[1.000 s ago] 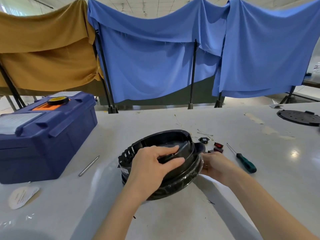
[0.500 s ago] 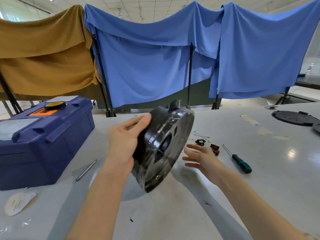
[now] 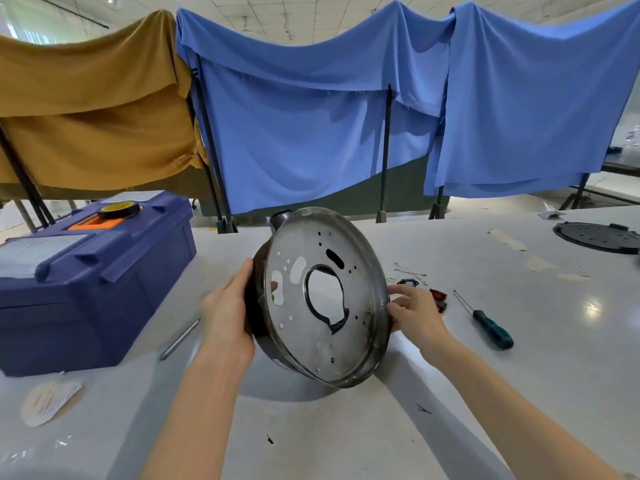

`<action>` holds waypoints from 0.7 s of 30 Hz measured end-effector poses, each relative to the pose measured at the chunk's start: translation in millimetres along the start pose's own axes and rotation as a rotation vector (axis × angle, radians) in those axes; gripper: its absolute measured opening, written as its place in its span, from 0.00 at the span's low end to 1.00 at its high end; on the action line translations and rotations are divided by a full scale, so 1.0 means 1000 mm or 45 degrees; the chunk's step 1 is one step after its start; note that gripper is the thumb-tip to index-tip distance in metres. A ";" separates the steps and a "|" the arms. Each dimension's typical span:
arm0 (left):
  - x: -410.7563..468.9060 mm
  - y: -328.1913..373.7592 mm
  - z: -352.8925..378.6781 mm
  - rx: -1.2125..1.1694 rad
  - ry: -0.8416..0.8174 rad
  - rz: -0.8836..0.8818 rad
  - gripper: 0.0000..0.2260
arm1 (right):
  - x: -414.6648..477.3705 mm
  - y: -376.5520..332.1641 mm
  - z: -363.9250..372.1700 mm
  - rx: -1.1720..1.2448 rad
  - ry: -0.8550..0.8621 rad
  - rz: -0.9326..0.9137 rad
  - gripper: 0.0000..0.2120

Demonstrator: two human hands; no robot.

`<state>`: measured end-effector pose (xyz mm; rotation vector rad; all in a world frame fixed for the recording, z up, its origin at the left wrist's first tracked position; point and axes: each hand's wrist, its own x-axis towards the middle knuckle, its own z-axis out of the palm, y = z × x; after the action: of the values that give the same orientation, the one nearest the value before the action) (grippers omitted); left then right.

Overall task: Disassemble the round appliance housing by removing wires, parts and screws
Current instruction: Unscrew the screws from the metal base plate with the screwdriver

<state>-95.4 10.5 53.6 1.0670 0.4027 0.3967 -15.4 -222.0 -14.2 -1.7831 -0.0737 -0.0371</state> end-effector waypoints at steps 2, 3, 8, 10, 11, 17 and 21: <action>0.003 -0.009 -0.002 0.203 0.092 0.055 0.09 | 0.003 0.001 -0.004 -0.218 0.042 -0.094 0.19; 0.004 -0.012 -0.004 0.285 0.125 0.067 0.12 | 0.004 0.000 -0.007 -0.304 0.061 -0.137 0.19; 0.011 -0.024 -0.017 0.540 0.157 -0.105 0.30 | 0.009 -0.006 -0.020 -0.538 0.098 -0.227 0.15; 0.014 -0.028 -0.022 0.624 0.151 -0.132 0.35 | 0.011 -0.006 -0.024 -0.576 0.084 -0.233 0.14; 0.014 -0.029 -0.023 0.671 0.135 -0.153 0.37 | 0.011 -0.005 -0.025 -0.586 0.078 -0.226 0.14; 0.011 -0.040 -0.030 0.914 0.000 -0.285 0.14 | 0.013 -0.008 -0.028 -0.703 -0.022 -0.234 0.18; 0.019 -0.046 -0.034 1.200 0.047 -0.138 0.07 | 0.017 -0.011 -0.027 -0.762 -0.081 -0.244 0.17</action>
<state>-90.9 26.4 -4.2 1.9413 0.7068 0.1108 1.2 -245.7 3.2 -2.3699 -0.3052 -0.1534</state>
